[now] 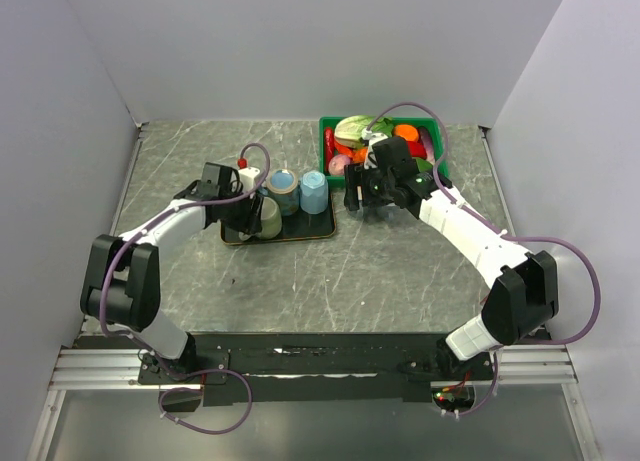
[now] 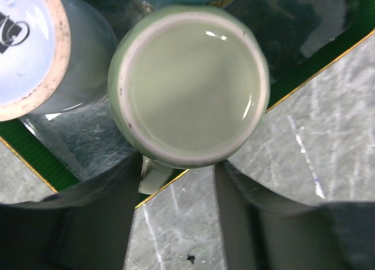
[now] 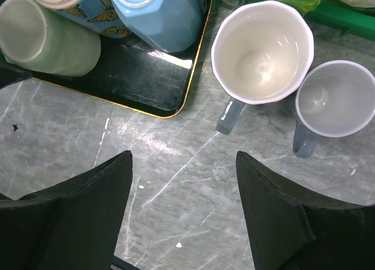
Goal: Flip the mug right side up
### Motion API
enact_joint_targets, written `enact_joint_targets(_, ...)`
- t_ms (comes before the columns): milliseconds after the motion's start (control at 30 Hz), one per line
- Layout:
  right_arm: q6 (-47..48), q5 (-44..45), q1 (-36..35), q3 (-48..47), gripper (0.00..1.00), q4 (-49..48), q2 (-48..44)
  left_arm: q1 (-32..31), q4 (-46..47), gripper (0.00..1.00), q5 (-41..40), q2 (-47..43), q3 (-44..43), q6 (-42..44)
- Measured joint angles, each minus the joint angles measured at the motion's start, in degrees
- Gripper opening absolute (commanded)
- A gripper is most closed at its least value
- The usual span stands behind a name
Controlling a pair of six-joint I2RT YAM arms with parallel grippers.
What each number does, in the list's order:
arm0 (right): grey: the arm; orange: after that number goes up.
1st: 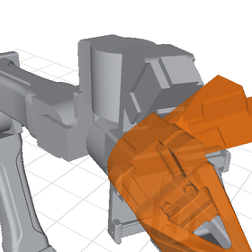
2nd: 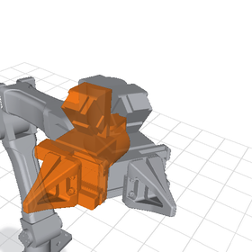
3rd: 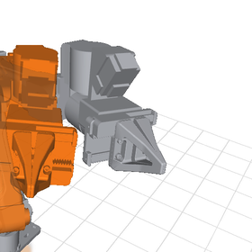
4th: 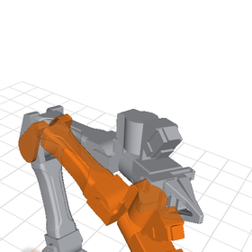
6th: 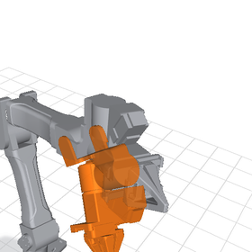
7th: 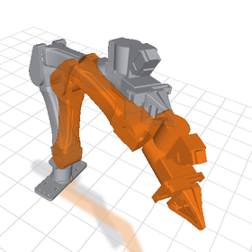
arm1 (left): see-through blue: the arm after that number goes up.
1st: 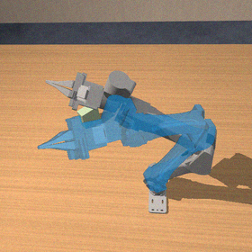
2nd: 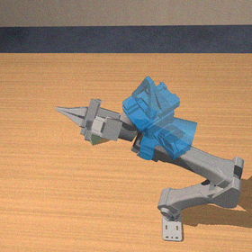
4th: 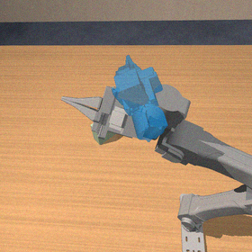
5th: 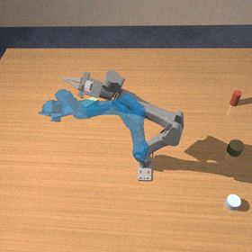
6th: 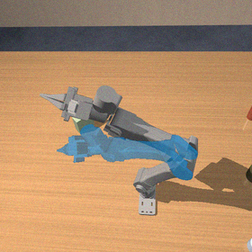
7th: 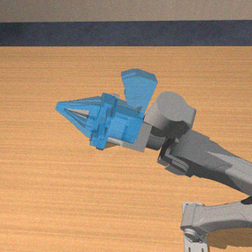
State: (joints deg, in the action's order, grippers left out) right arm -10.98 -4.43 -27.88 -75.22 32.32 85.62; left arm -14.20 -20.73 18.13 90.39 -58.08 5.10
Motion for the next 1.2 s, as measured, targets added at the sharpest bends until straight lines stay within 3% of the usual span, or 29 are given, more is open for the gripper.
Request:
enact_joint_targets(133,0.00,0.37,0.00,0.00,0.77,-0.02,0.00,-0.31,0.39,0.49,-2.08,0.24,0.81,-0.24)
enact_joint_targets(300,-0.02,0.74,0.00,0.02,0.77,-0.07,0.00,-1.09,0.81,0.34,-5.09,0.46,1.51,-0.22)
enact_joint_targets(433,-0.02,0.96,0.00,0.02,0.77,-0.09,0.00,-1.57,0.90,0.01,-6.62,0.63,1.62,0.46)
enact_joint_targets(900,-0.90,1.79,0.00,0.04,0.78,-0.15,0.00,-1.99,-2.64,0.01,-6.99,-2.54,1.46,-3.45)
enact_joint_targets(1000,-1.86,1.38,0.00,0.04,0.83,-0.02,-0.11,-2.32,-6.16,0.01,-5.42,-5.14,1.22,-6.49)
enact_joint_targets(1067,-2.73,0.68,0.00,0.04,1.00,0.26,-0.39,-2.49,-8.20,0.01,-3.78,-6.62,0.09,-9.31)
enact_joint_targets(1200,-4.72,-1.07,0.00,0.00,1.00,1.46,-2.29,-2.71,-9.44,0.01,1.60,-8.20,-3.96,-14.62)
